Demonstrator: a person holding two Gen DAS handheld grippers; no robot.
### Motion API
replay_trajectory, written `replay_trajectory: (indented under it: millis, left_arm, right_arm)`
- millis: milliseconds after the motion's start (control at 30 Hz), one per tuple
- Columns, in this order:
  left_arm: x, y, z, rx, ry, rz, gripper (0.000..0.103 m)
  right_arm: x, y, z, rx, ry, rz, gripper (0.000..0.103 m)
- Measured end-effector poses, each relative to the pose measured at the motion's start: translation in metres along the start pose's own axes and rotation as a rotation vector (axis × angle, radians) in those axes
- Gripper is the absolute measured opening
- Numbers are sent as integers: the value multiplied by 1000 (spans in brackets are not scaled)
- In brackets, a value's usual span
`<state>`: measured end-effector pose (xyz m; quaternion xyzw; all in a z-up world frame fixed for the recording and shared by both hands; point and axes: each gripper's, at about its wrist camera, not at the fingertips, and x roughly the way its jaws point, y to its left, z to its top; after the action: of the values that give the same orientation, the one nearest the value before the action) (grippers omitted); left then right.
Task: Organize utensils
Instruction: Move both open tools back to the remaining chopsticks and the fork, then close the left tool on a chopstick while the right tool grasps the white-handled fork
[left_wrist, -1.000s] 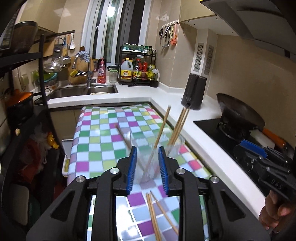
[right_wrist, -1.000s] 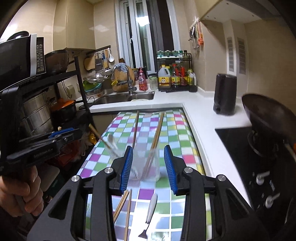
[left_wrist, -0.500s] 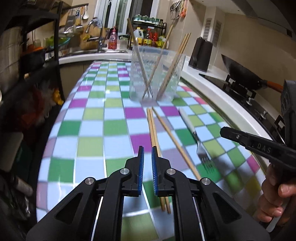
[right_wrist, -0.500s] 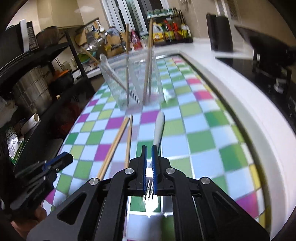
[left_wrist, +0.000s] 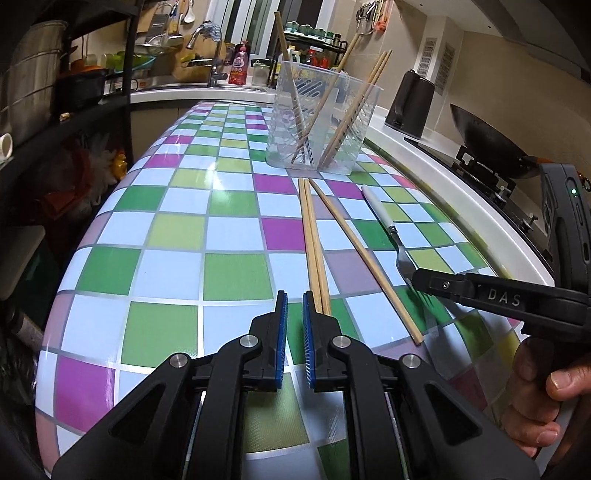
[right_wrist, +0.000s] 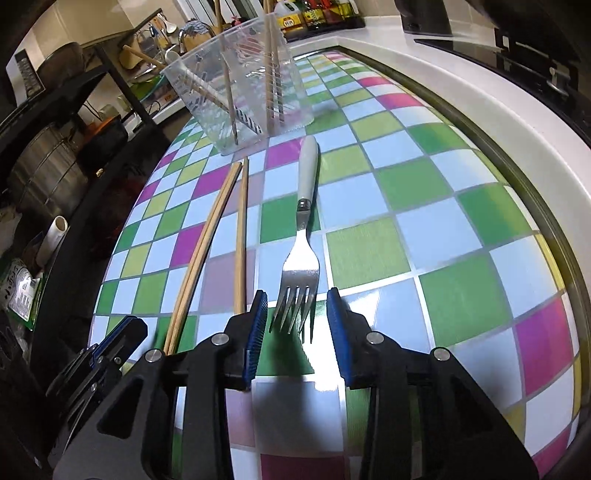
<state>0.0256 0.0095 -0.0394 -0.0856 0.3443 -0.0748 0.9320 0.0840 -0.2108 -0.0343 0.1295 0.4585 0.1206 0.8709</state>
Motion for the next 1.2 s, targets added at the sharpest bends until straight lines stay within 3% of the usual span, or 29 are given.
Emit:
replay_trajectory:
  millis: [100, 167, 333, 1200]
  left_arm:
    - [3, -3, -3, 6, 14, -9, 9]
    - [3, -5, -4, 8, 16, -14, 9]
    - [8, -8, -7, 7, 43, -24, 9]
    - [12, -21, -10, 70, 39, 0, 10]
  right_arm:
    - [-2, 1, -3, 6, -5, -9, 33]
    - [-2, 1, -6, 14, -4, -3, 22]
    - [-2, 0, -8, 30, -17, -6, 19]
    - [-11, 15, -11, -77, -99, -70, 17]
